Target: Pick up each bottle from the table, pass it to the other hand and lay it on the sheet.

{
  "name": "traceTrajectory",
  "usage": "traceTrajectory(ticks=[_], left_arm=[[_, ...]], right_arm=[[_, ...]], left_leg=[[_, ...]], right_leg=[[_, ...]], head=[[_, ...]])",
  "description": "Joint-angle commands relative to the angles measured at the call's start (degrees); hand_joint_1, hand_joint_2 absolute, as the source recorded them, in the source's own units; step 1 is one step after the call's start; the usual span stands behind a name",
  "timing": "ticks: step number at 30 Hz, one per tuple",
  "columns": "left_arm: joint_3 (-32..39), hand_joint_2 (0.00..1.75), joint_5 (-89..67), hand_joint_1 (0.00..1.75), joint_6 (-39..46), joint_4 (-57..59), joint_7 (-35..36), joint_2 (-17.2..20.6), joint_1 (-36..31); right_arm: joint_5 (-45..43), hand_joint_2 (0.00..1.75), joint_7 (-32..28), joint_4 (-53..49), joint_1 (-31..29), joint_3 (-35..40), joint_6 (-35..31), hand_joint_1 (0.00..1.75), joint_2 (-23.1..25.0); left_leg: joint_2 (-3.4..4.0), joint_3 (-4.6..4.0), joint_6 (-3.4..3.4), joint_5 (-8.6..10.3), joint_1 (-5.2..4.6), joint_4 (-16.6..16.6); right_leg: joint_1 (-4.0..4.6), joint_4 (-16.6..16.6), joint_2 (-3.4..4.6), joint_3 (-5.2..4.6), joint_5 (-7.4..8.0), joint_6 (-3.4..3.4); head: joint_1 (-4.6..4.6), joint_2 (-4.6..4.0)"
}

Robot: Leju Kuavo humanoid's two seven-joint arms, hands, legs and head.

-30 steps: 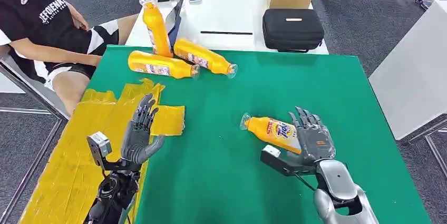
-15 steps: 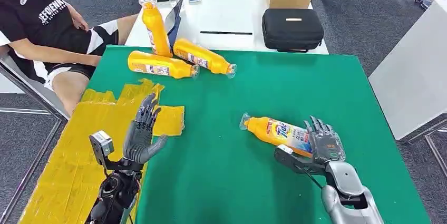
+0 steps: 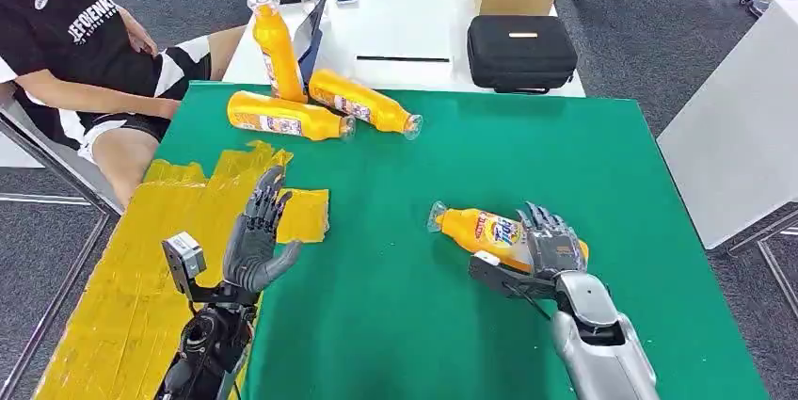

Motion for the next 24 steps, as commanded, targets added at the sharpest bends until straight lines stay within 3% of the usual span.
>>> traceTrajectory(ticks=[1,3,8,10,13,18,22,24], left_arm=[[-1.8,1.75,0.57,0.0,-0.24,5.22,0.71,0.51,-3.6],[-2.22,1.75,0.73,0.0,-0.24,5.7,0.7,0.46,-4.04],[-2.86,1.75,0.9,0.0,-0.03,6.25,0.73,0.56,-4.26],[-2.92,1.75,1.05,0.0,-0.03,6.45,0.78,0.6,-4.44],[-2.99,1.75,1.16,0.0,0.18,6.97,0.82,0.68,-4.86],[-3.0,1.75,1.39,0.0,0.39,7.65,0.82,0.78,-5.29],[-2.87,1.75,1.56,0.0,1.15,5.76,0.78,1.15,-3.72],[-3.18,1.75,0.93,0.0,1.52,3.75,1.05,1.36,-2.58]], right_arm=[[-2.1,1.75,-0.92,21.26,-8.43,3.51,2.87,1.1,2.07],[-2.77,1.75,-1.51,24.93,-9.82,3.7,2.76,1.29,2.25],[-2.62,1.75,-1.47,32.27,-13.32,5.07,3.28,1.57,3.12],[-2.36,1.75,-1.14,33.5,-13.91,5.51,3.65,1.59,3.22],[-2.08,1.75,-0.75,35.04,-14.64,6.24,4.78,1.75,3.27],[-2.13,1.75,-0.63,35.37,-15.17,6.85,5.66,1.75,2.97],[-4.39,1.75,-1.35,29.94,-14.24,6.29,-0.94,1.75,4.09],[-11.96,1.75,-6.63,22.34,-11.68,2.63,-9.51,1.75,6.26]], left_leg=[[0.02,0.3,-0.17,-0.06,0.1,-0.06],[0.0,0.37,-0.12,-0.03,0.07,-0.06],[0.05,0.73,-0.14,-0.04,0.08,-0.05],[0.1,0.85,-0.17,-0.03,0.1,-0.06],[0.09,1.01,-0.21,-0.06,0.1,-0.06],[0.14,1.12,-0.13,-0.07,0.09,-0.07],[0.11,1.08,-0.25,-0.03,0.16,-0.09],[0.22,1.19,-0.23,-0.04,0.16,-0.11]], right_leg=[[0.1,-0.12,-0.06,0.33,-0.03,-0.05],[0.08,-0.11,-0.07,0.38,-0.02,-0.03],[0.09,-0.13,-0.03,0.72,-0.02,-0.04],[0.11,-0.17,0.08,0.83,0.03,-0.06],[0.11,-0.19,0.09,0.96,0.05,-0.08],[0.12,-0.2,0.14,1.08,0.08,-0.12],[0.17,-0.25,0.05,1.05,0.15,-0.19],[0.16,-0.24,0.17,1.09,0.16,-0.2]], head=[[0.02,0.0],[0.02,0.0],[0.02,0.0],[0.02,0.0],[0.04,0.0],[0.0,0.0],[0.02,0.0],[0.02,0.0]])
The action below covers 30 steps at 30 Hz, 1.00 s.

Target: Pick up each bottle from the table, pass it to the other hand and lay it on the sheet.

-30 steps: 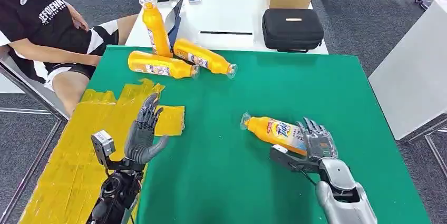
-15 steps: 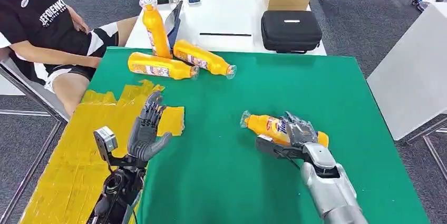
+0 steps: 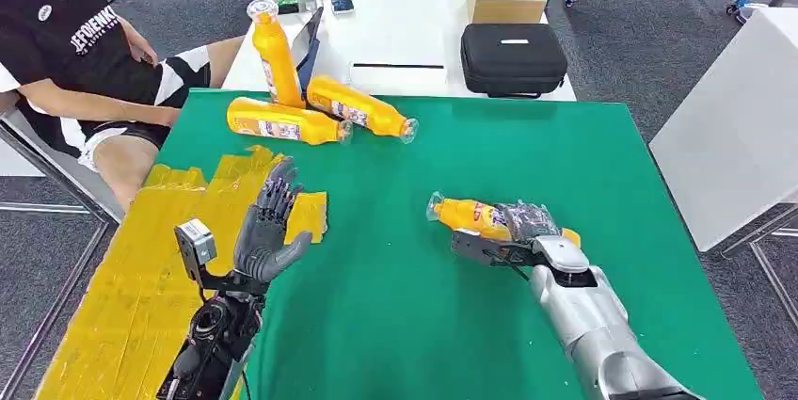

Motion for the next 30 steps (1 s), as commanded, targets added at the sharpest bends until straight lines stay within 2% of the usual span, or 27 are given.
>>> traceTrajectory(ticks=[1,2,3,6,8,11,14,15,17,21,29,30], left_arm=[[-1.67,1.75,-0.96,0.0,1.36,-1.56,1.0,1.41,1.45],[-1.76,1.75,-1.03,0.0,1.44,-1.89,1.17,1.37,1.59],[-2.31,1.75,-1.63,0.0,1.71,-2.0,1.67,1.48,1.47],[-5.45,1.75,-4.43,0.0,2.92,-1.64,3.3,1.62,-0.21],[-7.53,1.75,-6.08,0.0,3.46,-1.37,4.0,1.64,-1.63],[-7.7,1.75,-6.16,0.0,3.5,-1.39,4.08,1.56,-1.75],[-7.68,1.75,-6.12,0.0,3.54,-1.49,4.04,1.68,-1.66],[-8.32,1.75,-6.57,0.0,3.53,-1.45,4.26,2.01,-1.83],[-9.96,1.75,-8.06,0.0,3.76,-1.65,5.05,1.99,-2.59],[-11.95,1.75,-7.89,0.0,3.82,-1.65,7.61,2.0,-4.11],[-13.13,1.75,-7.08,0.0,4.07,-2.71,9.81,1.73,-5.16],[-13.13,1.75,-7.08,0.0,4.07,-2.71,9.81,1.73,-5.16]], right_arm=[[-13.42,1.75,-6.87,-12.4,7.21,-2.03,-12.26,1.75,4.09],[-13.47,1.75,-6.03,-13.86,7.62,-1.47,-11.44,1.75,3.98],[-19.12,1.75,-10.11,-17.95,9.2,-2.93,-14.88,1.75,4.93],[-32.45,1.75,-18.1,-26.27,12.31,-3.64,-19.43,1.75,6.77],[-37.62,1.75,-20.56,-29.39,12.8,-3.09,-20.52,1.75,7.84],[-37.65,1.75,-20.51,-29.55,12.75,-2.88,-20.48,1.75,7.9],[-37.99,1.75,-20.48,-29.06,12.57,-2.88,-20.54,1.75,7.79],[-41.3,1.75,-23.01,-29.29,12.57,-3.23,-20.85,1.75,8.23],[-47.44,1.75,-26.09,-30.69,12.52,-3.39,-18.91,1.75,9.81],[-59.41,1.75,-27.84,-30.28,11.28,-0.65,-9.59,1.75,10.89],[-62.19,1.75,-28.9,-23.03,7.4,5.46,-7.43,1.75,12.52],[-62.19,1.75,-28.9,-23.03,7.4,5.46,-7.43,1.75,12.52]], left_leg=[[-0.01,-0.11,-0.17,0.0,0.08,-0.03],[0.0,-0.17,-0.2,0.0,0.1,-0.01],[-0.03,-0.25,-0.18,0.0,0.08,-0.01],[-0.02,-0.45,-0.16,0.01,0.04,0.0],[-0.2,-0.68,-0.2,0.14,0.05,0.05],[-0.45,-1.12,-0.1,0.32,0.04,0.04],[-0.37,-1.15,-0.12,0.29,0.03,0.02],[-0.36,-0.98,-0.27,0.1,0.11,0.1],[-0.4,-1.25,-0.18,0.26,0.04,0.05],[-0.37,-1.41,-0.2,0.25,0.03,0.1],[-0.29,-1.5,-0.12,0.31,0.04,0.04],[-0.21,-1.3,-0.29,0.14,0.11,0.13]], right_leg=[[0.07,-0.06,-0.07,-0.07,0.02,-0.05],[0.09,-0.06,-0.08,-0.1,0.03,-0.06],[0.07,-0.03,-0.1,-0.12,0.02,-0.06],[0.01,0.05,-0.08,-0.33,0.02,-0.07],[0.03,0.09,-0.25,-0.58,0.03,-0.03],[0.02,0.09,-0.5,-0.89,0.08,0.04],[0.01,0.09,-0.49,-0.95,0.04,0.06],[0.08,0.12,-0.55,-0.76,-0.13,0.03],[0.01,0.11,-0.53,-1.02,0.0,0.04],[0.0,0.16,-0.48,-1.18,0.01,0.03],[-0.02,0.1,-0.38,-1.27,0.1,0.05],[0.06,0.17,-0.37,-1.1,-0.04,-0.01]], head=[[0.0,0.0],[0.0,0.0],[0.02,0.0],[-0.09,0.0],[0.0,0.0],[0.0,0.0],[0.0,0.0],[0.0,0.0],[0.0,0.0],[0.0,0.0],[0.0,0.0],[0.0,0.0]])
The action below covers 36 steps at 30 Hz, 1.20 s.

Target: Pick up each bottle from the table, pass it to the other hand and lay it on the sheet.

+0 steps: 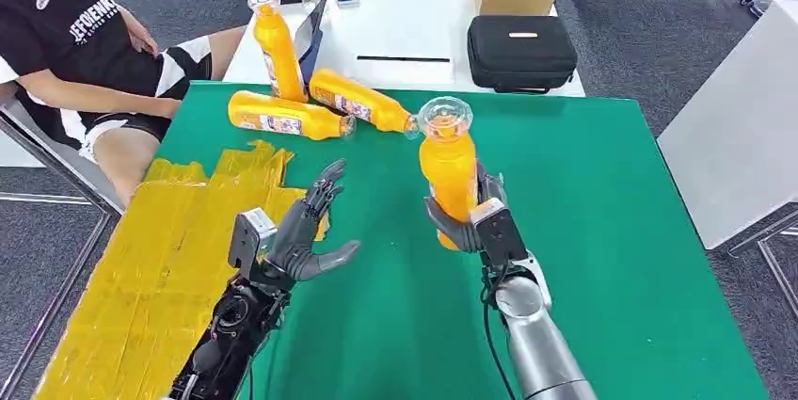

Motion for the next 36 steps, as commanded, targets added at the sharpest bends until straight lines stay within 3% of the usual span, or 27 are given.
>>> traceTrajectory(ticks=[1,9,14,23,36], left_arm=[[-2.98,1.75,0.65,0.0,-0.01,0.85,1.72,1.32,-3.38],[-3.27,1.75,1.67,0.0,0.78,-0.31,2.23,1.91,-3.68],[-2.15,1.75,2.86,0.0,1.66,-4.14,2.03,2.57,-1.75],[-3.27,1.75,2.64,0.0,1.95,-9.13,1.32,3.13,0.56],[-4.58,1.75,2.51,0.0,2.28,-9.69,1.28,3.41,0.77]], right_arm=[[-1.09,1.75,-0.31,6.81,-5.59,4.73,0.42,1.75,1.4],[-1.42,1.75,0.16,8.71,-6.74,11.46,2.22,1.75,2.16],[4.63,1.75,1.91,8.33,-6.5,17.92,-1.53,1.75,2.18],[11.55,1.75,3.67,15.07,-7.73,25.47,-3.92,1.75,2.51],[16.04,1.75,6.11,13.96,-7.05,28.01,-3.47,1.75,2.4]], left_leg=[[0.08,0.1,-0.14,-0.08,0.04,0.01],[0.12,0.09,-0.13,-0.1,0.06,0.02],[0.21,0.37,-0.33,-0.3,0.12,0.05],[0.08,0.04,-0.12,-0.08,0.05,-0.03],[-0.06,-0.03,-0.12,-0.05,0.04,-0.02]], right_leg=[[0.04,0.01,0.02,0.06,-0.05,-0.04],[0.06,0.01,0.08,0.08,-0.05,-0.04],[0.13,0.07,0.1,0.31,-0.24,-0.11],[0.04,-0.02,0.05,0.02,-0.07,-0.04],[0.05,-0.02,-0.08,-0.01,-0.08,-0.04]], head=[[-0.02,0.0],[0.0,0.0],[0.0,0.0],[0.0,0.0],[0.0,0.0]])
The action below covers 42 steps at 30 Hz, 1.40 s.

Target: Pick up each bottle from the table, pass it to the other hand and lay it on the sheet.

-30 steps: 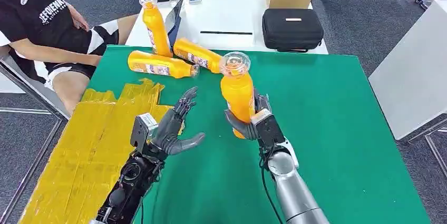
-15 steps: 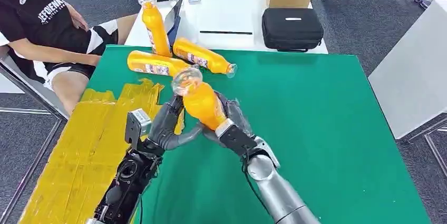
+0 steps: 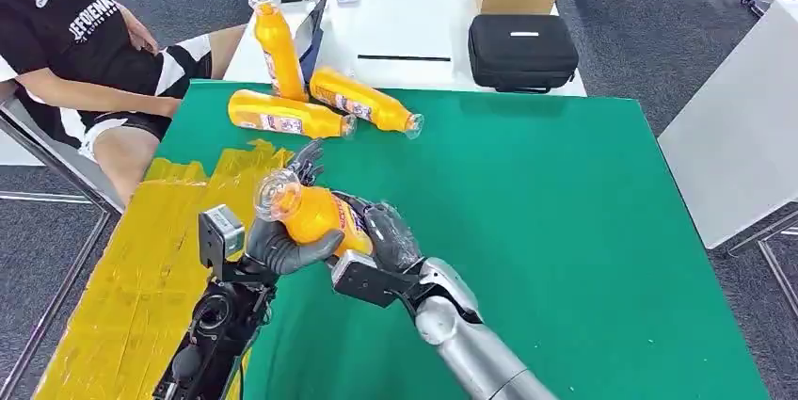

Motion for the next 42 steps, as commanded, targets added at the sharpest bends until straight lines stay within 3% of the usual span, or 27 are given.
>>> traceTrajectory(ticks=[1,4,5,12,13,14,15,36,37,38,42], left_arm=[[-3.17,1.75,-0.13,0.0,0.0,1.17,0.23,1.29,-1.62],[-2.94,1.75,1.52,0.0,-0.82,3.22,0.35,1.0,-2.01],[-2.8,1.75,1.75,0.24,-0.9,4.11,0.32,0.85,-2.28],[-2.8,1.75,1.75,0.24,-0.9,4.11,0.32,0.85,-2.28],[-2.73,1.75,1.74,0.84,-0.86,4.05,0.32,0.8,-2.25],[-2.54,1.75,2.0,1.62,-1.14,4.4,0.31,0.7,-2.32],[-2.45,1.75,2.08,1.75,-1.21,4.7,0.36,0.67,-2.42],[-1.78,1.75,2.39,1.75,-0.85,5.26,0.89,0.3,-3.71],[-1.66,1.75,2.26,1.75,-0.58,5.19,0.9,0.35,-3.67],[-1.74,1.75,1.3,1.75,0.22,4.93,0.81,0.58,-3.63],[-0.96,1.75,-3.3,1.75,4.09,4.45,0.58,1.13,-3.69]], right_arm=[[1.34,1.75,0.8,3.79,-2.12,4.37,0.97,1.75,-0.32],[2.13,1.75,0.67,3.01,-1.38,3.9,0.66,1.75,-0.41],[2.16,1.75,0.51,2.78,-1.12,3.49,0.31,1.75,-0.35],[2.16,1.75,0.51,2.78,-1.12,3.49,0.31,1.75,-0.35],[2.18,1.75,0.45,2.76,-1.09,3.34,0.29,1.75,-0.36],[2.19,1.75,0.24,2.63,-0.96,2.94,0.05,1.75,-0.32],[2.14,1.75,0.16,2.56,-0.96,2.78,0.02,1.75,-0.33],[-0.9,1.75,-0.22,0.03,-0.66,-1.46,-2.65,1.75,-0.69],[-1.01,1.75,-0.19,-0.29,-0.45,-1.81,-3.0,1.64,-0.91],[-1.07,1.75,0.16,-1.08,-0.02,-2.27,-3.41,0.0,-1.16],[-0.87,1.75,0.86,-6.61,2.77,-3.8,-3.52,0.0,-3.37]], left_leg=[[-0.04,0.18,-0.15,-0.1,0.07,0.0],[-0.06,0.2,-0.13,-0.08,0.05,-0.03],[-0.07,0.27,-0.17,-0.13,0.08,-0.02],[-0.06,0.18,-0.13,-0.07,0.04,-0.03],[-0.08,0.32,-0.2,-0.15,0.08,-0.01],[-0.08,0.23,-0.15,-0.09,0.06,-0.03],[-0.07,0.14,-0.11,-0.05,0.04,-0.03],[-0.08,0.26,-0.19,-0.15,0.08,0.02],[-0.09,0.38,-0.25,-0.22,0.1,0.05],[-0.07,0.12,-0.11,-0.05,0.02,-0.02],[-0.13,0.15,-0.12,-0.06,0.03,-0.02]], right_leg=[[0.06,-0.02,-0.11,0.21,-0.11,-0.04],[0.05,-0.04,-0.12,0.22,-0.1,-0.03],[0.08,-0.04,-0.15,0.31,-0.14,-0.04],[0.05,-0.04,-0.13,0.18,-0.09,-0.03],[0.08,-0.03,-0.18,0.33,-0.17,-0.04],[0.06,-0.04,-0.16,0.24,-0.12,-0.03],[0.04,-0.04,-0.13,0.14,-0.08,-0.02],[0.08,0.0,-0.18,0.28,-0.17,-0.04],[0.1,0.03,-0.22,0.39,-0.24,-0.05],[0.03,-0.02,-0.14,0.12,-0.07,-0.02],[0.03,-0.02,-0.21,0.17,-0.11,-0.02]], head=[[0.0,0.0],[0.0,0.0],[0.0,0.0],[0.0,0.0],[0.02,0.0],[0.0,0.0],[0.0,0.0],[0.0,0.0],[0.02,0.0],[0.0,0.0],[0.0,0.0]])
